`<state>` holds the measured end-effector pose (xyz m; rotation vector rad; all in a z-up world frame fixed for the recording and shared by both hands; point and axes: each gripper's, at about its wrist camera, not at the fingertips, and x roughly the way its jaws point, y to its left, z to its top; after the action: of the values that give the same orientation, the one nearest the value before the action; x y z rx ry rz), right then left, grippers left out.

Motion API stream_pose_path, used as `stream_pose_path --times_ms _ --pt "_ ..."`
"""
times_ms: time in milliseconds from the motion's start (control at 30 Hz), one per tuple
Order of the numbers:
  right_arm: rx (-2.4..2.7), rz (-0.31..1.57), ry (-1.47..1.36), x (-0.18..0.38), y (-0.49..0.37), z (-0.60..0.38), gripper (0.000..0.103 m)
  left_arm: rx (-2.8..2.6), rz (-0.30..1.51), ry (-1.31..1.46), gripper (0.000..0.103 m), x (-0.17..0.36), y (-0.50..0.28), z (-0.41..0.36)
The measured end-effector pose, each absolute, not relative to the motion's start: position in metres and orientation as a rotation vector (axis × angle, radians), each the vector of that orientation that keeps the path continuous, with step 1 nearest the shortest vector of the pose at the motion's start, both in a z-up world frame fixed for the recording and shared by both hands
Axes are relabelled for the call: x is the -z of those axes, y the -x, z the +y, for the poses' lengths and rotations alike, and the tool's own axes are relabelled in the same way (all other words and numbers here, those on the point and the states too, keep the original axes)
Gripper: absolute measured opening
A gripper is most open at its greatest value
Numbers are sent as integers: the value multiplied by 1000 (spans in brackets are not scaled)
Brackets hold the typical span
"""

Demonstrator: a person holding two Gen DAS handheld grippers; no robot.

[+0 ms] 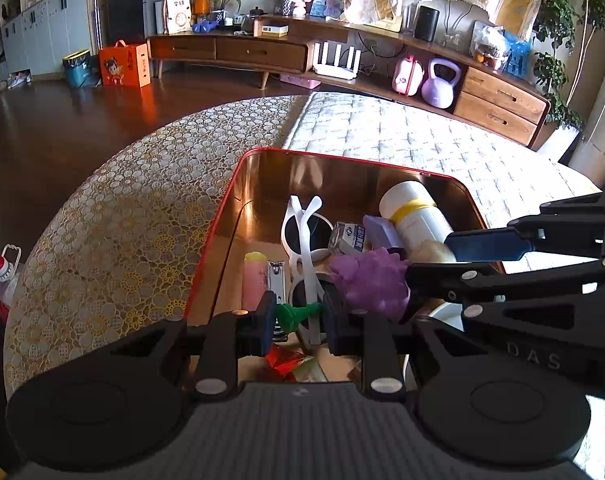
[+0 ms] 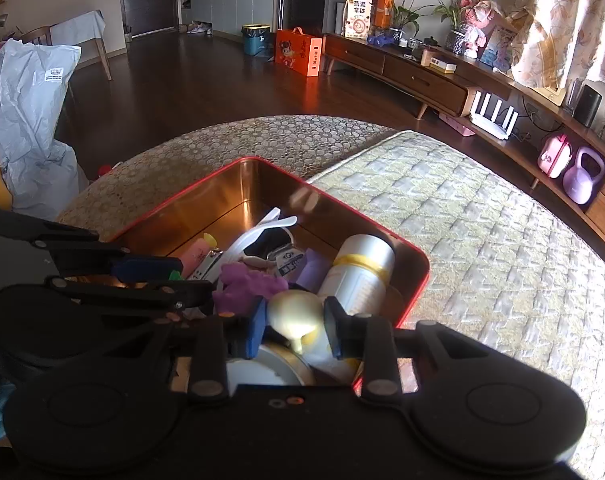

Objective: Organize rigid objects
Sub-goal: 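Open both grippers to release the cap and bulb into the tin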

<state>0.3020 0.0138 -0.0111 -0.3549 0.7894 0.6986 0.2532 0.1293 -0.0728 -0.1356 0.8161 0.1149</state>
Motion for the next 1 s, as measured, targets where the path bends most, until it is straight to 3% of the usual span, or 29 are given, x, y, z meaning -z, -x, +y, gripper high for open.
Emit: stream_pose_path --times_ms 500,600,733,767,967,1000 --pt "-706 769 314 -6 -285 3 43 -101 809 188 26 66 -239 130" --pt "-707 763 297 -10 -280 -1 47 -107 791 179 32 61 -233 128" --pt "-704 750 268 -16 -273 -9 55 -125 751 165 67 53 -223 128" --pt "-704 749 255 -18 -272 -12 57 -126 739 165 71 52 -220 128" --pt "-722 728 218 -25 -257 -23 67 -122 719 162 71 42 -208 127" --pt "-726 724 209 -26 -255 -24 73 -123 713 158 71 40 -205 126"
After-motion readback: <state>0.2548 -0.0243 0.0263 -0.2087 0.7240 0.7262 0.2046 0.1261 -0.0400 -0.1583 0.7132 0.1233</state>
